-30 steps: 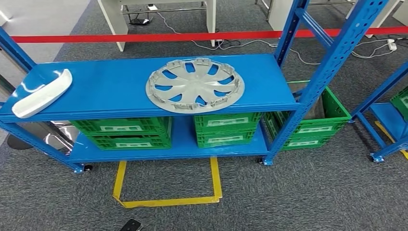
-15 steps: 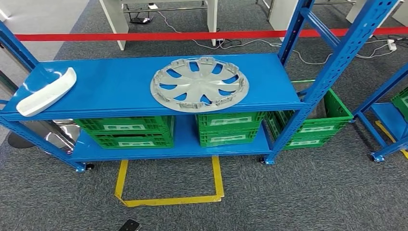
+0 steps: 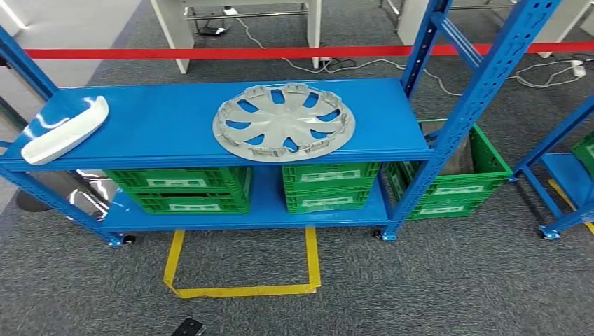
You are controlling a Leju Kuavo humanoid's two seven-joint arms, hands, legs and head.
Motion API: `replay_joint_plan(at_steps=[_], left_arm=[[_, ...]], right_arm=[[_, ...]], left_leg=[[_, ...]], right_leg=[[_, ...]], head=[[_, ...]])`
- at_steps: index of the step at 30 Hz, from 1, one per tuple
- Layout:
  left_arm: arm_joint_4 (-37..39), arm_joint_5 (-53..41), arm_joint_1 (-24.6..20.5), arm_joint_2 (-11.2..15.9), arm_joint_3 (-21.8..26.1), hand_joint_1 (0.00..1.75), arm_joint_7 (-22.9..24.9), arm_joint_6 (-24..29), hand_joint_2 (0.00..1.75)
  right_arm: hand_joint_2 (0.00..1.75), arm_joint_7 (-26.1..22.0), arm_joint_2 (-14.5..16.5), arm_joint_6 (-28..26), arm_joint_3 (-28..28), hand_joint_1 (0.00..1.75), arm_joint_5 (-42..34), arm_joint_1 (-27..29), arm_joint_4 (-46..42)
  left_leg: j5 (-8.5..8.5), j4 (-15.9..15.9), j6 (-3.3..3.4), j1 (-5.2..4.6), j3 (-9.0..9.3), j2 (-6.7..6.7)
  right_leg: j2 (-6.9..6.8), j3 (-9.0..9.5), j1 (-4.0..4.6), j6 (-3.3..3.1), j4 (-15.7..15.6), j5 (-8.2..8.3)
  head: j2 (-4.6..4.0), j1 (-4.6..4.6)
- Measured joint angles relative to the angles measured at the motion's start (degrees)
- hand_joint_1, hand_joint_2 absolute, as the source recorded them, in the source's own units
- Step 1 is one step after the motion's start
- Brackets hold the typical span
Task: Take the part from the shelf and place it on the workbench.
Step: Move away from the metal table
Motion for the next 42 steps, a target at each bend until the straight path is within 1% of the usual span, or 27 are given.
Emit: replay_joint_plan(at_steps=[1, 2, 3, 4, 5, 6, 8, 9, 10, 11, 12, 13, 14, 15, 16, 17, 19, 20, 21, 24, 29, 32, 40, 42], left_arm=[[0.00, -0.01, -0.02, 0.10, 0.01, 0.00, 0.02, 0.02, 0.00], [0.00, -0.01, -0.01, 0.09, 0.02, 0.00, 0.03, 0.04, 0.00], [0.00, -0.02, 0.03, 0.10, 0.02, 0.00, 0.04, 0.04, 0.00], [0.01, -0.02, 0.05, 0.12, 0.02, 0.00, 0.04, 0.04, 0.00], [0.01, -0.02, 0.03, 0.14, 0.02, 0.00, 0.05, 0.04, 0.00], [0.01, -0.02, -0.01, 0.14, 0.02, 0.00, 0.05, 0.04, 0.00], [0.01, -0.02, -0.07, 0.14, 0.02, 0.00, 0.05, 0.04, 0.00], [0.02, -0.02, -0.03, 0.14, 0.02, 0.00, 0.06, 0.04, 0.00], [0.02, -0.02, 0.04, 0.13, 0.02, 0.00, 0.08, 0.04, 0.00], [0.02, -0.01, 0.11, 0.13, 0.02, 0.00, 0.14, 0.04, 0.00], [0.02, -0.01, 0.15, 0.12, 0.02, 0.00, 0.20, 0.04, 0.00], [0.02, 0.01, 0.16, 0.13, 0.02, 0.00, 0.26, 0.04, 0.00], [0.02, 0.02, 0.14, 0.32, 0.03, 0.00, 0.33, 0.04, 0.00], [0.02, 0.03, 0.11, 0.38, 0.04, 0.00, 0.36, 0.05, 0.00], [0.02, 0.05, 0.11, 0.41, 0.05, 0.00, 0.43, 0.05, 0.00], [0.02, 0.07, 0.13, 0.41, 0.07, 0.00, 0.52, 0.06, 0.00], [0.02, 0.08, 0.29, 0.22, 0.08, 0.00, 0.77, 0.07, 0.00], [0.02, 0.09, 0.35, 0.21, 0.09, 0.00, 0.89, 0.09, 0.00], [0.02, 0.10, 0.37, 0.20, 0.09, 0.00, 0.96, 0.10, 0.00], [0.02, 0.14, 0.30, 0.07, 0.09, 0.00, 1.03, 0.13, 0.00], [0.02, 0.17, 0.29, -0.01, 0.11, 0.00, 1.16, 0.13, 0.00], [0.02, 0.18, 0.29, 0.00, 0.11, 0.00, 1.26, 0.13, 0.00], [0.02, 0.26, 0.25, 0.01, 0.15, 0.00, 2.51, 0.56, 0.00], [0.02, 0.27, 0.20, 0.01, 0.15, 0.00, 2.80, 0.69, 0.00]], right_arm=[[0.00, 0.00, 0.09, 0.03, 0.00, 0.00, 0.03, 0.00, 0.03], [0.00, -0.01, 0.10, 0.05, -0.01, 0.00, 0.02, 0.05, 0.04], [0.00, 0.00, 0.07, 0.07, -0.01, 0.00, -0.02, 0.09, 0.04], [0.00, 0.01, 0.06, 0.07, -0.01, 0.00, -0.01, 0.13, 0.04], [0.00, 0.01, 0.06, 0.08, -0.01, 0.00, 0.00, 0.15, 0.04], [0.00, 0.01, 0.06, 0.08, -0.01, 0.00, 0.04, 0.15, 0.04], [0.00, 0.01, 0.06, 0.08, -0.02, 0.00, 0.11, 0.16, 0.04], [0.00, 0.01, 0.06, 0.07, -0.02, 0.00, 0.13, 0.17, 0.04], [0.00, 0.02, 0.06, 0.03, -0.03, 0.00, 0.13, 0.17, 0.04], [0.00, 0.04, 0.06, -0.07, -0.05, 0.00, 0.11, 0.15, 0.04], [0.00, 0.05, 0.06, -0.18, -0.07, 0.00, 0.08, 0.12, 0.04], [0.00, 0.05, 0.07, -0.30, -0.08, 0.00, 0.03, 0.08, 0.04], [0.00, 0.02, 0.24, -0.38, -0.09, 0.00, 0.00, 0.05, 0.06], [0.00, -0.01, 0.30, -0.42, -0.11, 0.00, -0.04, 0.03, 0.05], [0.00, -0.02, 0.33, -0.39, -0.14, 0.00, -0.06, -0.02, 0.03], [0.00, -0.02, 0.35, -0.34, -0.17, 0.00, -0.03, -0.05, 0.01], [0.00, 0.05, 0.18, -0.25, -0.20, 0.00, 0.06, -0.08, -0.03], [0.00, 0.07, 0.18, -0.22, -0.20, 0.00, 0.10, -0.04, -0.03], [0.00, 0.09, 0.19, -0.22, -0.21, 0.00, 0.12, -0.03, -0.03], [0.00, 0.13, 0.18, -0.21, -0.22, 0.00, 0.14, -0.03, -0.04], [0.00, 0.18, 0.17, -0.14, -0.25, 0.00, 0.23, -0.03, -0.05], [0.00, 0.18, 0.17, -0.10, -0.25, 0.00, 0.25, -0.03, -0.05], [0.00, 0.18, 0.17, 0.06, -0.41, 0.00, 0.28, -0.04, -0.05], [0.87, 0.12, 0.17, 0.27, -0.66, 0.00, 0.34, -0.05, -0.05]], left_leg=[[-0.06, 0.33, -0.38, -0.09, -0.20, -0.16], [0.01, 0.48, -0.61, -0.05, -0.34, -0.30], [0.08, 0.45, -0.80, 0.06, -0.38, -0.39], [-0.25, 0.88, -0.94, 0.17, -0.60, -0.28], [-1.24, 2.21, -1.01, 0.23, -1.23, -0.05], [-2.89, 4.84, -1.01, 0.20, -2.39, 0.25], [-6.85, 12.75, -0.73, -0.03, -5.96, 0.66], [-8.06, 16.06, -0.49, -0.18, -7.43, 0.70], [-8.17, 17.54, -0.12, -0.41, -8.02, 0.72], [-7.14, 16.72, 0.45, -0.72, -7.54, 0.74], [-5.26, 13.80, 1.24, -1.14, -6.06, 0.75], [-3.32, 9.91, 2.24, -1.67, -4.16, 0.79], [-2.01, 6.30, 3.37, -2.15, -2.44, 0.97], [-1.28, 3.59, 4.21, -2.61, -1.20, 1.13], [-1.09, 2.03, 4.07, -2.87, -0.62, 1.25], [-1.08, 1.40, 3.05, -2.92, -0.49, 1.33], [-0.84, 0.81, 1.42, -2.91, -0.46, 1.23], [-0.85, 0.82, 1.32, -2.92, -0.48, 1.21], [-0.88, 0.83, 1.79, -2.96, -0.48, 1.22], [-0.81, 0.84, 1.82, -2.97, -0.50, 1.23], [-0.74, 0.86, 2.09, -3.01, -0.53, 1.24], [-0.75, 0.87, 2.20, -3.09, -0.53, 1.24], [-0.75, 0.88, 2.22, -3.10, -0.53, 1.24], [-0.75, 0.88, 2.22, -3.09, -0.53, 1.24]], right_leg=[[0.26, 0.11, 0.14, -0.67, 0.03, -0.45], [0.02, 0.07, 0.23, -1.62, 0.27, -0.34], [-0.27, -0.01, 0.32, -2.23, 0.51, -0.33], [-0.55, -0.12, 0.43, -2.70, 0.63, -0.26], [-0.87, -0.21, 0.52, -3.13, 0.65, -0.19], [-1.25, -0.31, 0.66, -3.51, 0.61, -0.12], [-2.04, -0.57, 1.17, -4.03, 0.61, -0.05], [-2.38, -0.68, 1.49, -4.20, 0.62, -0.04], [-2.63, -0.74, 1.81, -4.35, 0.62, -0.04], [-2.79, -0.74, 2.15, -4.44, 0.62, -0.04], [-2.89, -0.67, 2.49, -4.51, 0.60, -0.03], [-2.97, -0.62, 2.71, -4.58, 0.56, -0.02], [-3.09, -0.60, 2.96, -4.60, 0.55, 0.00], [-3.15, -0.68, 2.95, -4.56, 0.50, 0.06], [-3.17, -0.84, 2.91, -4.67, 0.52, 0.07], [-3.23, -1.02, 2.88, -4.77, 0.57, 0.09], [-3.19, -1.20, 2.77, -4.89, 0.54, 0.19], [-3.21, -1.19, 2.73, -4.79, 0.47, 0.28], [-3.18, -1.15, 2.72, -4.66, 0.36, 0.36], [-3.15, -1.02, 2.69, -4.46, 0.09, 0.52], [-3.14, -0.89, 2.63, -4.10, -0.26, 0.79], [-3.14, -0.88, 2.54, -4.05, -0.27, 0.82], [-3.14, -0.91, 2.50, -4.01, -0.28, 0.85], [-3.14, -0.91, 2.51, -4.01, -0.27, 0.85]], head=[[0.00, -0.16], [0.00, -0.36], [0.00, -0.69], [0.00, -0.77], [0.00, -0.86], [0.00, -1.00], [0.00, -1.12], [0.00, -1.13], [0.00, -1.12], [0.00, -1.12], [0.00, -1.12], [0.00, -1.11], [0.00, -0.93], [0.00, -0.83], [0.00, -0.70], [0.00, -0.59], [0.00, -0.63], [0.00, -0.63], [0.00, -0.62], [0.00, -0.58], [0.00, -0.58], [0.00, -0.59], [0.00, -0.61], [0.00, -0.61]])
